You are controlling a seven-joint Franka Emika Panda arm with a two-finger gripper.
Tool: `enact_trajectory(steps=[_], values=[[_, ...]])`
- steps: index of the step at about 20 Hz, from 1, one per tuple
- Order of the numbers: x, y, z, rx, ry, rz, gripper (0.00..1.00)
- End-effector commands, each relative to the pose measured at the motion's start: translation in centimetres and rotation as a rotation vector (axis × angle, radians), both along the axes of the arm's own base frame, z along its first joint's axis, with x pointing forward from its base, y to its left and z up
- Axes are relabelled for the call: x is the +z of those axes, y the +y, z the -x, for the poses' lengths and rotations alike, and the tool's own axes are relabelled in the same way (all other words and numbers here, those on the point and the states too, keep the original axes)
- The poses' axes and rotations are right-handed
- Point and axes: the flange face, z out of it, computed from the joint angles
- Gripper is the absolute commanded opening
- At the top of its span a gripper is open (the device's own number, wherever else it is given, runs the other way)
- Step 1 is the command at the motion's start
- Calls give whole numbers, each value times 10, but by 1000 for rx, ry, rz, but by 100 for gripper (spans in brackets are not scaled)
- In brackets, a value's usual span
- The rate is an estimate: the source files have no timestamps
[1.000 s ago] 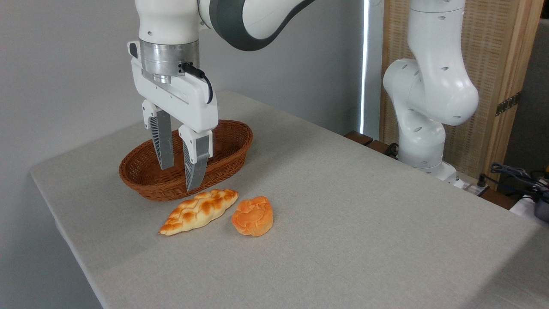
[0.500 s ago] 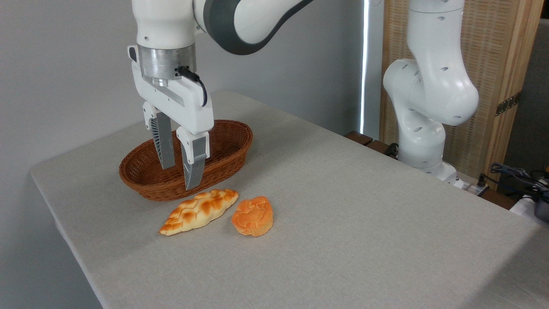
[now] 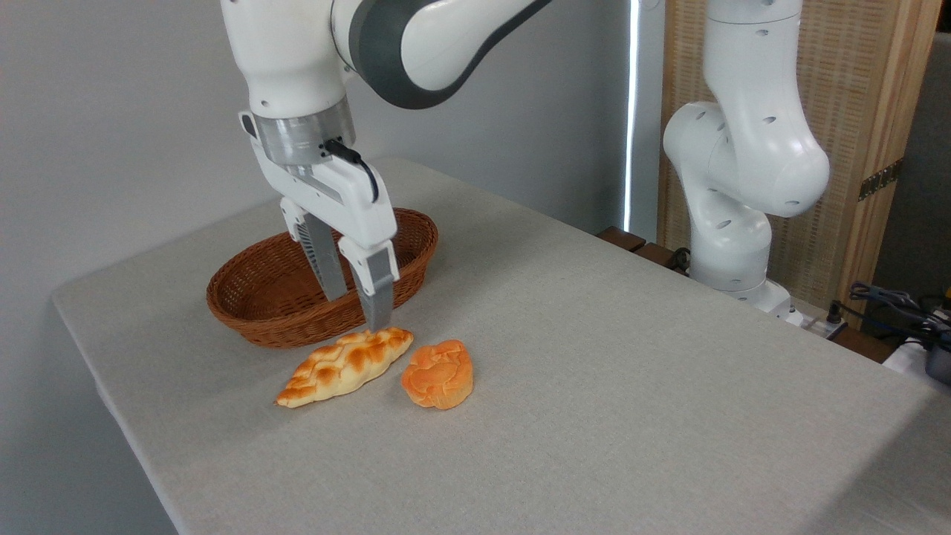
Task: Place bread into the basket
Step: 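Move the gripper from the basket down toward the round orange bun, then lower the gripper around the orange bun and close on it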
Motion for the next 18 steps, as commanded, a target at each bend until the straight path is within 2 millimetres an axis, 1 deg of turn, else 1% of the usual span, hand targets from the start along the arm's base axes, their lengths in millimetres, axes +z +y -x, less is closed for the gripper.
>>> enact_trajectory(steps=[1, 3, 5, 6, 9, 11, 15, 18], values=[[-23, 30, 13, -4, 59, -51, 100], [-33, 37, 16, -39, 86, -67, 100], [-37, 54, 17, -41, 103, -64, 100], [-42, 56, 19, -62, 111, -63, 100], [-54, 56, 20, -76, 132, -65, 100], [-57, 56, 20, -76, 134, -64, 100], [-68, 46, 19, -94, 148, -68, 100], [-76, 45, 17, -96, 159, -70, 100]])
